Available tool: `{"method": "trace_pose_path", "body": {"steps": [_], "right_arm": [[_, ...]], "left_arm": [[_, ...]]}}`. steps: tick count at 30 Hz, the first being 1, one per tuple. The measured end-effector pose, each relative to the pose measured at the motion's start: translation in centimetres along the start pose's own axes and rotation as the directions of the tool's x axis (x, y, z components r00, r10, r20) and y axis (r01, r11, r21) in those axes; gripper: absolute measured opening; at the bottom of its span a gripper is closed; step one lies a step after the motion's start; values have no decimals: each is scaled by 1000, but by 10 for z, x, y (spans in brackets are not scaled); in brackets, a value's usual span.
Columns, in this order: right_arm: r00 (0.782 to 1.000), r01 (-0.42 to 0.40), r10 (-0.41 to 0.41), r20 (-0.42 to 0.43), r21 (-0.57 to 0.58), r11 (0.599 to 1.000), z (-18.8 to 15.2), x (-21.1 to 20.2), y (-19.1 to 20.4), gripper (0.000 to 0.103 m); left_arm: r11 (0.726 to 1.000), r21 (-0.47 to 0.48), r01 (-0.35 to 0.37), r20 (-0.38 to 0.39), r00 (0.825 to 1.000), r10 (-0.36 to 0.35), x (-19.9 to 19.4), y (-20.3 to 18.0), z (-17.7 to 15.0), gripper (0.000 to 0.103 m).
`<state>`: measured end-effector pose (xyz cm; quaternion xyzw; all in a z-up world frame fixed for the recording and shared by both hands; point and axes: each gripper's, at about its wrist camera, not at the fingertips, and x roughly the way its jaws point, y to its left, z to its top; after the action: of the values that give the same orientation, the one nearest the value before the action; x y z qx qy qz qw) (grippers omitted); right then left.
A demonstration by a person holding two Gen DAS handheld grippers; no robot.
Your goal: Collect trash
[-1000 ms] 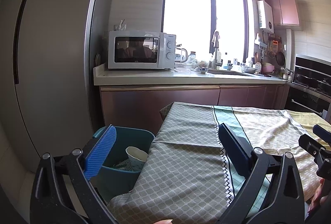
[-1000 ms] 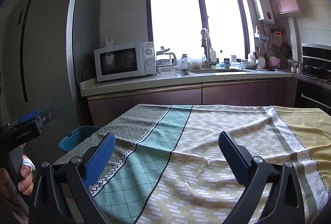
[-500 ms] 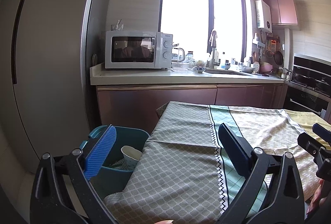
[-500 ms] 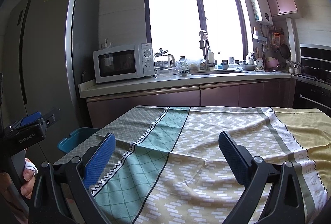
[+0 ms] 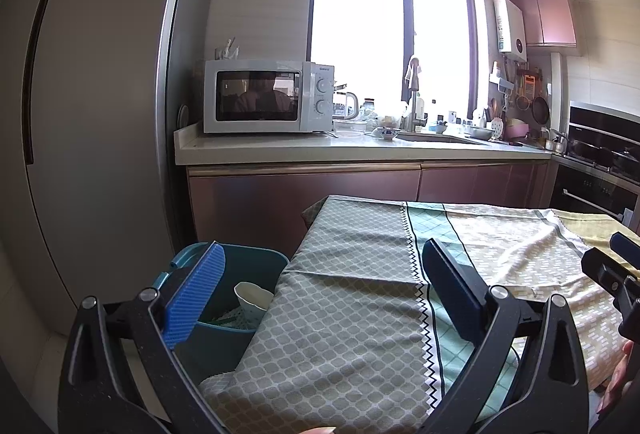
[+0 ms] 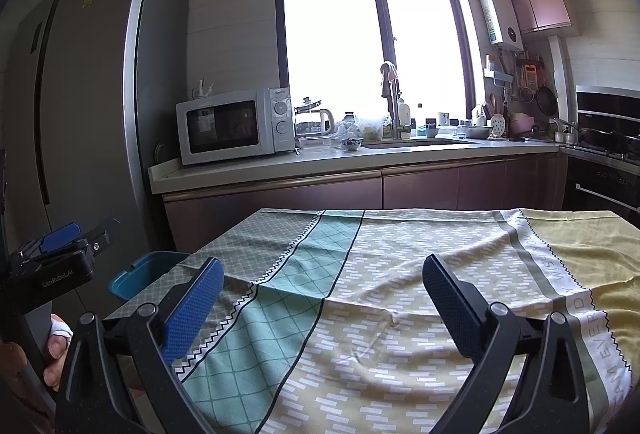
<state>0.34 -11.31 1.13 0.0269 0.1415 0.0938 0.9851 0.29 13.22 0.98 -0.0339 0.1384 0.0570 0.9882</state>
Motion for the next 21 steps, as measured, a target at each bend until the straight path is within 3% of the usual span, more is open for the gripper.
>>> {"method": "trace_pose_path", "body": {"steps": [21], "right_arm": [[1000, 10, -10, 7, 5, 1000, 2, -2, 1, 96]], "left_arm": [[1000, 16, -4, 15, 1000, 4, 0, -3, -2, 97]]}}
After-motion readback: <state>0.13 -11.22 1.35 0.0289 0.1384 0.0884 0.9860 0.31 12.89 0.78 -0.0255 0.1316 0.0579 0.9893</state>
